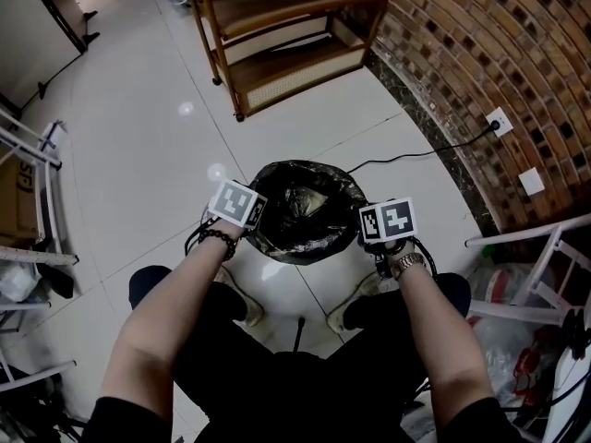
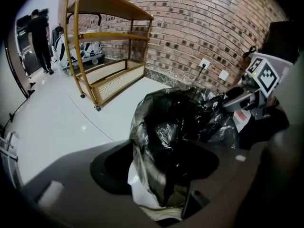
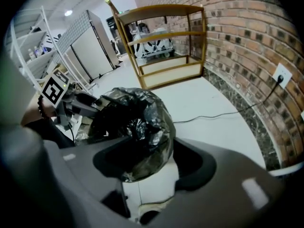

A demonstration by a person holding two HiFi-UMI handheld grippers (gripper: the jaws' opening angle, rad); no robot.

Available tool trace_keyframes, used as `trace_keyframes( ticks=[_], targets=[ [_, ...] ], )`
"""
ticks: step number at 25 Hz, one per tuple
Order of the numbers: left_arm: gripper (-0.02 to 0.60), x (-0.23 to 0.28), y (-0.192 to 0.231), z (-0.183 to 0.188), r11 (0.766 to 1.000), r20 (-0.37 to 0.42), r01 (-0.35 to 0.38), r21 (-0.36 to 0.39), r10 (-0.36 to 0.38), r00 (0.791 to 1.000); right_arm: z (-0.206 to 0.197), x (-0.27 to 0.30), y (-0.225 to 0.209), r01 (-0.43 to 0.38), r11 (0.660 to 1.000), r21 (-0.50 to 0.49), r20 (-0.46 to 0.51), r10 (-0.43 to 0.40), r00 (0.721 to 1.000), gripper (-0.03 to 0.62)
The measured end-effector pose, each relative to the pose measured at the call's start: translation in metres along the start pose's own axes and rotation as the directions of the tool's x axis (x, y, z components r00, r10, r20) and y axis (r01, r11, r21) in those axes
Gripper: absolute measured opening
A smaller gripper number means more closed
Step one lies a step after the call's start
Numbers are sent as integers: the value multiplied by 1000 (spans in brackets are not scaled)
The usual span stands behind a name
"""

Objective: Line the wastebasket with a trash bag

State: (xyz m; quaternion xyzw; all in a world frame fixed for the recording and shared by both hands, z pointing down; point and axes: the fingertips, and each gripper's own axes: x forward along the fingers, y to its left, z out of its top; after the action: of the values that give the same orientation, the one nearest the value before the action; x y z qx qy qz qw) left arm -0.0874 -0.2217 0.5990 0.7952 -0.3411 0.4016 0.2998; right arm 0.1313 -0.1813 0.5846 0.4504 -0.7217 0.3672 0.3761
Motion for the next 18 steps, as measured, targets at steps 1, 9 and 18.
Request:
trace_keyframes(
  ticks=[1,9,18],
  targets=[
    [307,3,-1,1,1000,1,10,-1,-10,1000,-2,3,-1,0,1000,3,-8,0,1000,262],
    [307,13,2,4,999,-32,1,38,0,1000,-3,21,-8,0,1000,12,-42,1,999,265],
    [325,-1,2,1,998,2,10,66,-10,1000,10,-12,-4,14,998,-57,48,-11,999,284]
  ],
)
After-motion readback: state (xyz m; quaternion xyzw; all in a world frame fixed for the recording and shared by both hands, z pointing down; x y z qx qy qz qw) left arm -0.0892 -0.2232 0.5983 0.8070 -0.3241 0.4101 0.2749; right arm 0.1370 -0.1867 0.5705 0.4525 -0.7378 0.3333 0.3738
